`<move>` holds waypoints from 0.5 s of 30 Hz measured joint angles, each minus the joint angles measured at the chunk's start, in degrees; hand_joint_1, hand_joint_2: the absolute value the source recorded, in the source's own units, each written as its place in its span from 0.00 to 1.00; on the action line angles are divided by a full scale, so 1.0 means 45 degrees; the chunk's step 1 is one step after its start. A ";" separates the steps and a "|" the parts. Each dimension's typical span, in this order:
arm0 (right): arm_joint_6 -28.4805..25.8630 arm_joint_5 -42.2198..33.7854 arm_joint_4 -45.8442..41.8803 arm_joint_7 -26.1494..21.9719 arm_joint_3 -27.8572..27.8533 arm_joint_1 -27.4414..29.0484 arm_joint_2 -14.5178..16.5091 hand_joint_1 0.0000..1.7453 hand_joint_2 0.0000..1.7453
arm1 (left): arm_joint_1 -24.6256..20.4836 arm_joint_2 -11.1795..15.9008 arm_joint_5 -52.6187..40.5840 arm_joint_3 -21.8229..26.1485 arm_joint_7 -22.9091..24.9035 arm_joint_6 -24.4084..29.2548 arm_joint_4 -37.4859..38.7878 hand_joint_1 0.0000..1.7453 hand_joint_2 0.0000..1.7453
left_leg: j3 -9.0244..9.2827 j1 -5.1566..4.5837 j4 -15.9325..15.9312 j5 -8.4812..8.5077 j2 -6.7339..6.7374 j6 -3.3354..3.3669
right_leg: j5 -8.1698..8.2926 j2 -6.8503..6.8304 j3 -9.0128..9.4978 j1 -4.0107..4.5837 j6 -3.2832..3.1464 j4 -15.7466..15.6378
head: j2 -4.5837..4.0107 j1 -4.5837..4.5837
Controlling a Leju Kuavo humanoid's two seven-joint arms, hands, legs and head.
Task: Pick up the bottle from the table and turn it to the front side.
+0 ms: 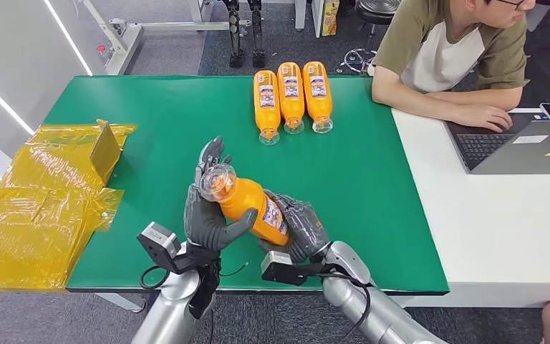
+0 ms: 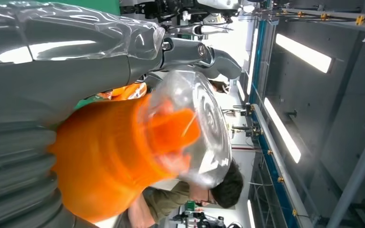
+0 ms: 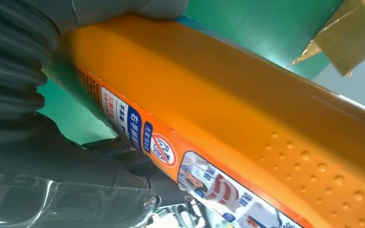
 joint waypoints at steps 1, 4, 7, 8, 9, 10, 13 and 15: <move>0.0027 0.0102 0.0017 0.0040 0.0055 -0.0022 0.0004 1.00 1.00 | -0.0051 -0.0006 0.0036 0.0026 0.0025 -0.0012 0.0078 0.00 1.00 | 0.0000 0.0000 0.0000 0.0000 0.0000 0.0000 | 0.0000 0.0000 -0.0001 0.0000 0.0000 0.0000 | 0.0001 -0.0001; 0.0060 0.0293 0.0034 0.0183 0.0119 -0.0026 0.0004 1.00 1.00 | -0.0122 -0.0036 0.0123 0.0081 0.0040 -0.0029 0.0293 0.00 1.00 | 0.0000 0.0000 0.0000 0.0000 0.0002 -0.0001 | 0.0000 0.0003 -0.0003 0.0000 0.0000 0.0000 | 0.0000 -0.0001; 0.0117 0.0455 0.0034 0.0278 0.0119 -0.0021 -0.0004 1.00 1.00 | -0.0159 -0.0055 0.0166 0.0100 0.0017 -0.0040 0.0441 0.00 1.00 | -0.0001 -0.0001 0.0000 -0.0001 0.0003 -0.0001 | -0.0001 0.0006 -0.0005 -0.0001 0.0000 -0.0001 | 0.0001 0.0000; 0.0143 0.0505 0.0034 0.0290 0.0119 -0.0020 -0.0009 1.00 1.00 | -0.0166 -0.0056 0.0169 0.0100 0.0011 -0.0049 0.0481 0.00 1.00 | -0.0001 -0.0001 0.0000 -0.0001 0.0003 0.0000 | -0.0001 0.0006 -0.0006 -0.0001 0.0000 -0.0002 | 0.0001 0.0000; 0.0175 0.0564 0.0034 0.0296 0.0119 -0.0018 -0.0013 1.00 1.00 | -0.0170 -0.0056 0.0160 0.0101 0.0007 -0.0063 0.0522 0.00 1.00 | -0.0001 -0.0001 0.0000 -0.0001 0.0003 0.0000 | -0.0001 0.0006 -0.0006 -0.0001 0.0001 -0.0002 | 0.0001 0.0001; 0.0208 0.0618 0.0034 0.0298 0.0119 -0.0015 -0.0018 1.00 1.00 | -0.0175 -0.0056 0.0140 0.0101 0.0006 -0.0083 0.0567 0.00 1.00 | -0.0001 -0.0001 0.0000 -0.0001 0.0004 0.0000 | -0.0001 0.0006 -0.0006 -0.0001 0.0001 -0.0002 | 0.0001 0.0000; 0.0327 0.0765 0.0034 0.0330 0.0118 -0.0011 -0.0027 1.00 1.00 | -0.0191 -0.0056 0.0053 0.0101 0.0023 -0.0130 0.0709 0.09 1.00 | 0.0000 -0.0001 0.0000 -0.0001 0.0005 0.0000 | -0.0001 0.0007 -0.0006 -0.0001 0.0001 -0.0002 | 0.0001 -0.0001; 0.0392 0.0870 0.0034 0.0394 0.0116 -0.0004 -0.0030 1.00 1.00 | -0.0194 -0.0056 0.0017 0.0101 0.0035 -0.0131 0.0791 0.58 1.00 | 0.0000 -0.0001 0.0000 -0.0001 0.0005 0.0000 | -0.0001 0.0007 -0.0006 0.0000 0.0000 -0.0002 | 0.0001 -0.0001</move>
